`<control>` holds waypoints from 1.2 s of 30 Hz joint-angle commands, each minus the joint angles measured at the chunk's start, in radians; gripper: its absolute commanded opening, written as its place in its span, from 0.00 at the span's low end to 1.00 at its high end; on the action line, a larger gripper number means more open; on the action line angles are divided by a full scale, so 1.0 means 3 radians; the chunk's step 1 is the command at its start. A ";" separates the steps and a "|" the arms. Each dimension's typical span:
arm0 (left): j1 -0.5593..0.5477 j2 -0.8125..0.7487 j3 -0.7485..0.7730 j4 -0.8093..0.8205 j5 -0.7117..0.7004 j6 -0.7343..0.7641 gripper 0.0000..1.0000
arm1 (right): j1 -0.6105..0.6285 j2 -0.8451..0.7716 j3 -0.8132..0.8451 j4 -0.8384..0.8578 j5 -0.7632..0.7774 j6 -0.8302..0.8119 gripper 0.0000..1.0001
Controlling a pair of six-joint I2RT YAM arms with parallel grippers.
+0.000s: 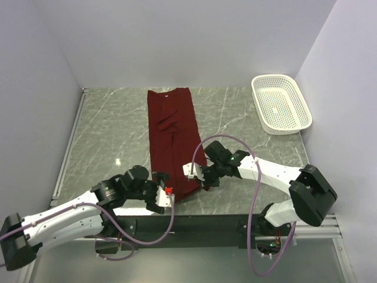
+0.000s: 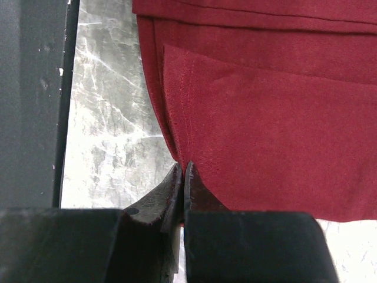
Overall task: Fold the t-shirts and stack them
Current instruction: Fold the tshirt
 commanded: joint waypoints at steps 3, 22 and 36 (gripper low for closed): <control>-0.0364 0.0384 0.0004 0.0328 -0.0558 -0.0149 0.93 | -0.0048 -0.0140 0.0124 -0.0028 -0.0086 0.0058 0.00; -0.0907 0.0896 -0.0174 0.0563 -0.0998 -0.0318 0.74 | -0.0135 -0.0196 0.0155 -0.0049 -0.0255 0.0109 0.00; -0.0978 0.1157 -0.0190 0.0742 -0.1330 -0.0420 0.50 | -0.0161 -0.0252 0.0145 -0.0064 -0.0311 0.0094 0.00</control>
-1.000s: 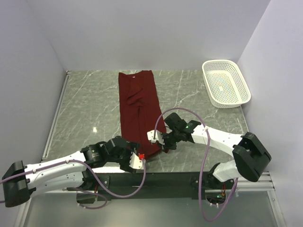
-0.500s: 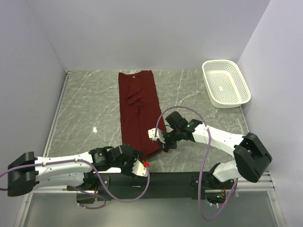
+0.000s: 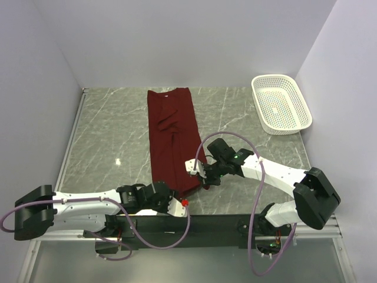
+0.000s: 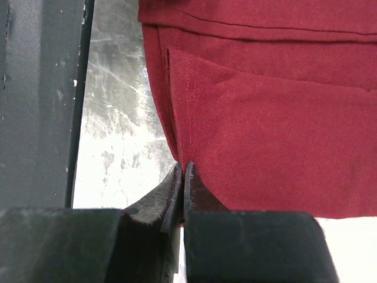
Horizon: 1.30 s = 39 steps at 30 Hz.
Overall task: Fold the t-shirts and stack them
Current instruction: Fold the tshirt
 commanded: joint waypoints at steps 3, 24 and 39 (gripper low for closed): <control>-0.0066 0.0083 0.0044 0.0064 -0.0046 -0.0111 0.49 | -0.0042 -0.0130 0.0131 -0.0017 -0.0117 0.0015 0.00; -0.0193 0.0282 0.0106 0.0069 0.0021 -0.0224 0.43 | -0.0042 -0.0115 0.0131 -0.0032 -0.0158 0.0020 0.00; -0.0194 0.0369 0.0213 0.0028 -0.0327 -0.0249 0.01 | -0.0048 -0.0212 0.0100 -0.0048 -0.0183 -0.0011 0.00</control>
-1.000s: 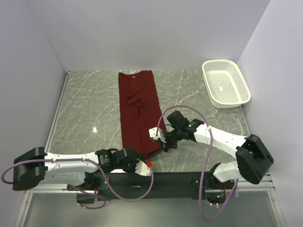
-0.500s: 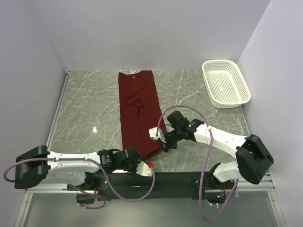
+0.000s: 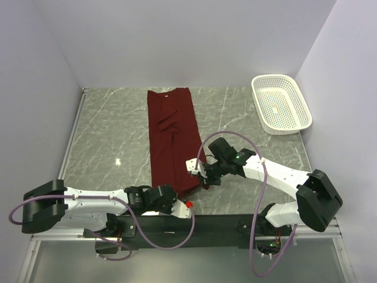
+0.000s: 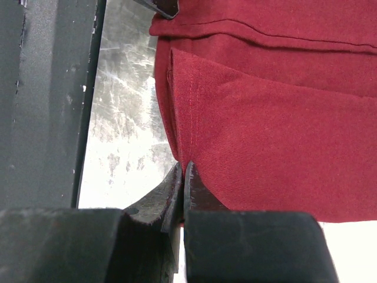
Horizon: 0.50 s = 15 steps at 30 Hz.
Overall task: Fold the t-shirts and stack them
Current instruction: Fold the tshirt
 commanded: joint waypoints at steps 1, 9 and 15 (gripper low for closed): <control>-0.0013 -0.0031 0.0158 -0.0133 -0.0158 -0.0083 0.01 | -0.0027 -0.0124 0.0100 -0.0026 -0.0082 -0.0014 0.00; 0.0033 -0.0430 0.0240 -0.0318 0.0087 -0.0052 0.00 | -0.0022 -0.0037 0.0161 -0.0102 -0.0092 -0.0004 0.00; 0.0354 -0.0691 0.0363 -0.0563 0.0587 0.0182 0.00 | -0.0037 0.0019 0.0259 -0.0184 -0.0117 0.0001 0.00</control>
